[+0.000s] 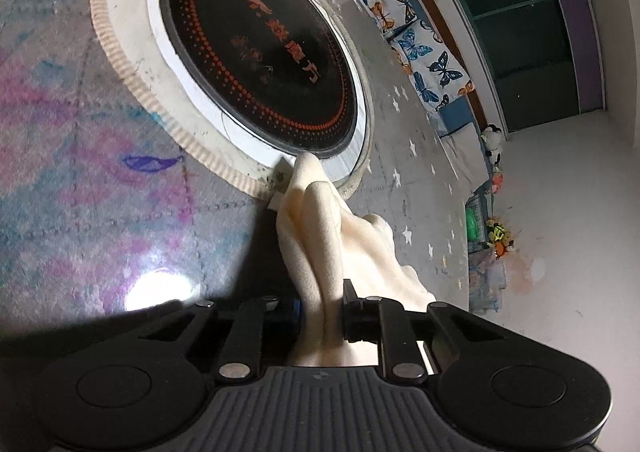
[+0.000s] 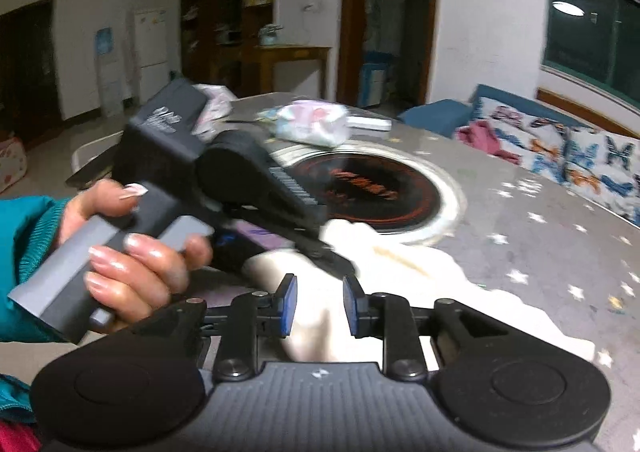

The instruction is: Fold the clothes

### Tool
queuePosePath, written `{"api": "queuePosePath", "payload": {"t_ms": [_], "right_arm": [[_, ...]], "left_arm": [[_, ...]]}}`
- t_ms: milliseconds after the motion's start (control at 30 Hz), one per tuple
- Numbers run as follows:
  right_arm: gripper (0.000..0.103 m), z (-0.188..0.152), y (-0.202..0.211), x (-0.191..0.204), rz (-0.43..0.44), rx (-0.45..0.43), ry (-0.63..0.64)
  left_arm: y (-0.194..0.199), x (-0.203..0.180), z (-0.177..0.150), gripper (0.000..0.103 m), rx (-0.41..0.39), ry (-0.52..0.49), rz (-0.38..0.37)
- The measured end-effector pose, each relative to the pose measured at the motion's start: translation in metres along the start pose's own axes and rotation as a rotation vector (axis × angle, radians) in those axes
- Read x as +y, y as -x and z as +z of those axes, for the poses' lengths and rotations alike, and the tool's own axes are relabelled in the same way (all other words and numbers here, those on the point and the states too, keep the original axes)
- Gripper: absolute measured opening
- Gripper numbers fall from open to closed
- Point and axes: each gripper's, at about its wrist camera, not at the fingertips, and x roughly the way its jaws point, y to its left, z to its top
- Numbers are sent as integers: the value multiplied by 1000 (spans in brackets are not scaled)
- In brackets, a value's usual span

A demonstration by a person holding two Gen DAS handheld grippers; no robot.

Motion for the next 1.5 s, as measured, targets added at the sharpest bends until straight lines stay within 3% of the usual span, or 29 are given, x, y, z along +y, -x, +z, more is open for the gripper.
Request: {"api": "queuePosePath", "payload": {"t_ms": [267,367,567,733,800,900,967,1267,1500], "right_arm": [[26,-30,14,-78,-244,37,-206],[33,-41,18,-104,-313,39,-285],[42,-63,12,-142,-338,34,-428],[42,-80,5,-162,-319,22,-534],[36,-82,6,-163,-307,10,-538],[17,-82,5,-162,-285,9,-538],[12,-78,6,-158,-289,7,-527],[10,-62,36,-146,-371,-63,-477],[10,-59,66,-167,-484,-74,-457]], "left_arm": [[0,-6,0,20,-10,-46,21],[0,-7,0,20,-13,-54,27],[0,-12,-1,20,-19,-85,46],[-2,-16,0,20,-22,-110,60],[-2,-19,0,20,-26,-128,69],[-4,-24,-1,20,-34,-163,89],[-5,-28,-2,20,-40,-190,105],[-6,-65,-6,18,-44,-307,83],[-36,-114,-22,18,0,-408,44]]}}
